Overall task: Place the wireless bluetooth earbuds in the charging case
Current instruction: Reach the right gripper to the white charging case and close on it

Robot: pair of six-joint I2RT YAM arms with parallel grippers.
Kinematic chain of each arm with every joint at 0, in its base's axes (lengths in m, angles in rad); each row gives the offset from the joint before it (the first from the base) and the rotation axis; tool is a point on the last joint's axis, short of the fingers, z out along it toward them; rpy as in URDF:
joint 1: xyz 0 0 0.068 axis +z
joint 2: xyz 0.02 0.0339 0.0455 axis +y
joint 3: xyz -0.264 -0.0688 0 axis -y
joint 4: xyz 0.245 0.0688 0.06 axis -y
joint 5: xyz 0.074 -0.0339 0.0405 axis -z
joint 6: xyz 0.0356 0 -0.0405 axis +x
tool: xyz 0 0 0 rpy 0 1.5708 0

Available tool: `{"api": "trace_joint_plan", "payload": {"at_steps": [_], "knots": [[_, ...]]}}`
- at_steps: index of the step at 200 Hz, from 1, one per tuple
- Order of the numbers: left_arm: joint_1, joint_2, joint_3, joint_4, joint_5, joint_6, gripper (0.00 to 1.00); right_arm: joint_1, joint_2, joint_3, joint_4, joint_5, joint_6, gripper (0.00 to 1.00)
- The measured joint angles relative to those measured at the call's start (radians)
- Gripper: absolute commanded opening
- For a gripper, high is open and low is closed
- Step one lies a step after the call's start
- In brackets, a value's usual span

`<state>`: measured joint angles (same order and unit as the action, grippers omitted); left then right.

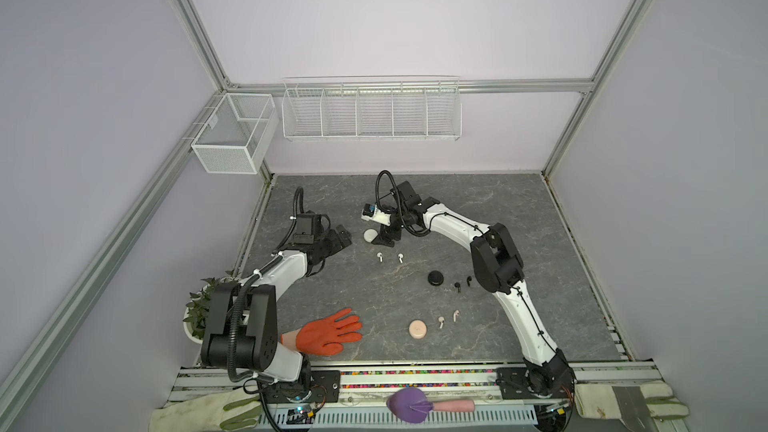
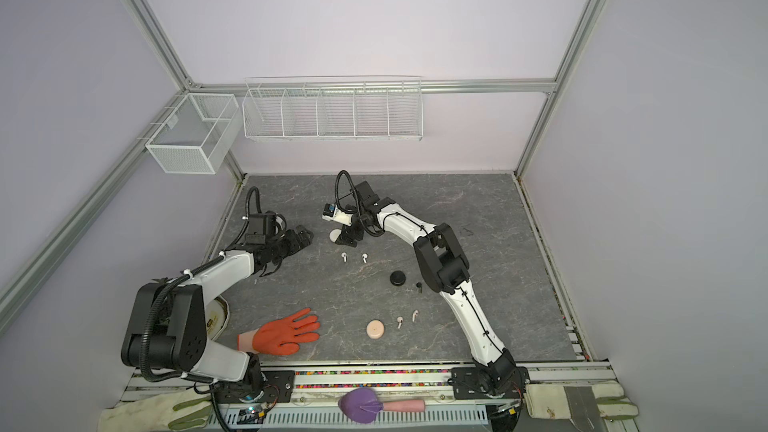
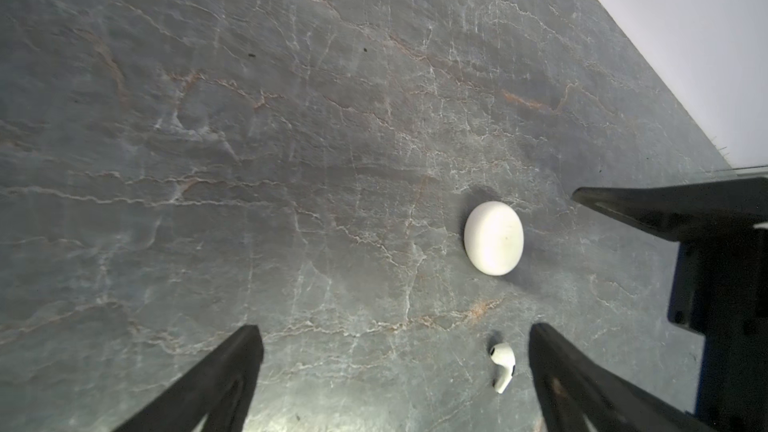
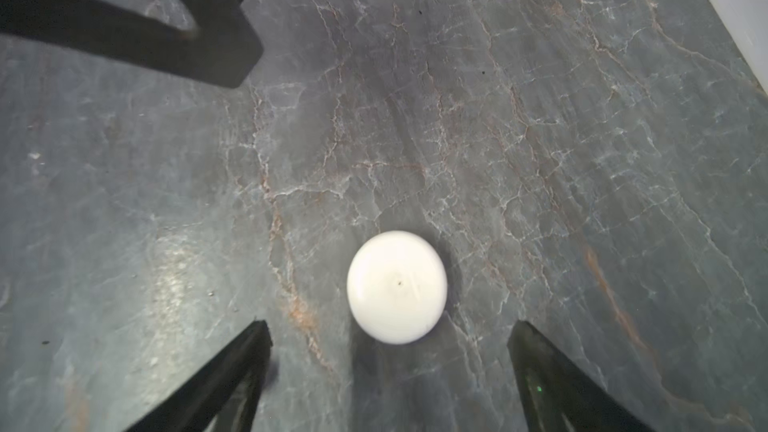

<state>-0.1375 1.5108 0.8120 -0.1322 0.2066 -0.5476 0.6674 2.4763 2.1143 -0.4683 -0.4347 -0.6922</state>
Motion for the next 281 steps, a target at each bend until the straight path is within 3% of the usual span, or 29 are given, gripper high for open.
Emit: {"api": "trace_joint_plan", "payload": {"at_steps": [97,161,281], "knots": [[0.002,0.045,0.005,0.025,0.061,-0.041,0.99,0.001,0.177,0.271,-0.154,0.001,-0.025,0.78],[0.009,0.052,0.005,0.031,0.083,-0.051,0.99,0.008,0.194,0.309,-0.195,0.026,-0.056,0.66],[0.026,0.031,0.005,0.029,0.101,-0.053,0.99,0.051,0.240,0.380,-0.277,0.075,-0.102,0.58]]}}
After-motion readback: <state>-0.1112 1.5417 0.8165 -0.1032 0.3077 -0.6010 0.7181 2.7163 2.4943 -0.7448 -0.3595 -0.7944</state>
